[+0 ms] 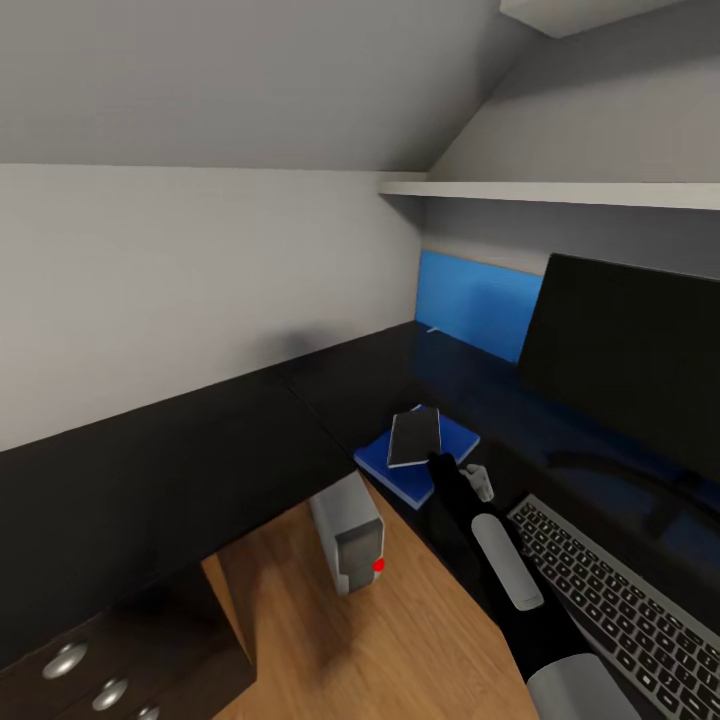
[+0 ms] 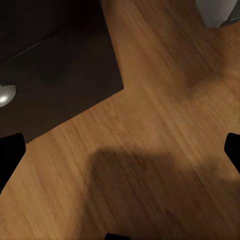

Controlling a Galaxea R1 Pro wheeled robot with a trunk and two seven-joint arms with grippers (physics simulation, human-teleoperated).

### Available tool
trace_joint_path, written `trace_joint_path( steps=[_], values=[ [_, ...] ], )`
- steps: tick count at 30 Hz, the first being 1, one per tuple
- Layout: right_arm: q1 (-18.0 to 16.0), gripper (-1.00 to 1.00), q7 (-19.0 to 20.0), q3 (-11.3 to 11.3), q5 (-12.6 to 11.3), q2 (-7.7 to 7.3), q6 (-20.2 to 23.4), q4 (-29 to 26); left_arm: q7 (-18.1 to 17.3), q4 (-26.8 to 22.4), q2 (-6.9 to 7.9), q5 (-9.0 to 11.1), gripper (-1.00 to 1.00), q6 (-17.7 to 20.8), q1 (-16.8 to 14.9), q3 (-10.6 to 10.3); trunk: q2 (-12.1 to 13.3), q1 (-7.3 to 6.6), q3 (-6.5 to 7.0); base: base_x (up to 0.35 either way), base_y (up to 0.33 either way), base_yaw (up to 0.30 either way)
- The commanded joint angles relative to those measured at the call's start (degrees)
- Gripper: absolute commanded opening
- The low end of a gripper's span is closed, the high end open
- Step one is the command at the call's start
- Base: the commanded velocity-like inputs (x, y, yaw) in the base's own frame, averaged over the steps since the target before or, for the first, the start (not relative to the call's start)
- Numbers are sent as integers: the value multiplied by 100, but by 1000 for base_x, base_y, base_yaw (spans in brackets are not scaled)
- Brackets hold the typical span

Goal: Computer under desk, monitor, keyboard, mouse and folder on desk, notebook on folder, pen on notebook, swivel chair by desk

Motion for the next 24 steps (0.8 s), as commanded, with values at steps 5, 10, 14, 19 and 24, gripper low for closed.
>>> trace_joint_path(
  steps=[5, 10, 14, 19, 24],
  values=[
    [-3, -100, -28, 0, -30, 0, 11, -7, 24, -15, -2, 6, 100, -20, -10, -25, -3, 1, -6, 35, 0, 0],
    [-3, -100, -28, 0, -30, 0, 11, -6, 24, -15, -1, 6, 100, -20, -10, -23, -3, 1, -6, 25, -10, 0],
    [-3, -100, -28, 0, -30, 0, 11, -7, 24, -15, -2, 6, 100, -20, -10, -27, -3, 1, -6, 101, -80, 0],
    [-3, -100, -28, 0, -30, 0, 11, -7, 24, -15, -3, 6, 100, -20, -10, -26, -3, 1, -6, 17, -14, 0],
    [-3, -100, -28, 0, -30, 0, 11, -7, 24, -14, -1, 6, 100, -20, -10, -27, -3, 1, -6, 1, -1, 0]
  ],
)
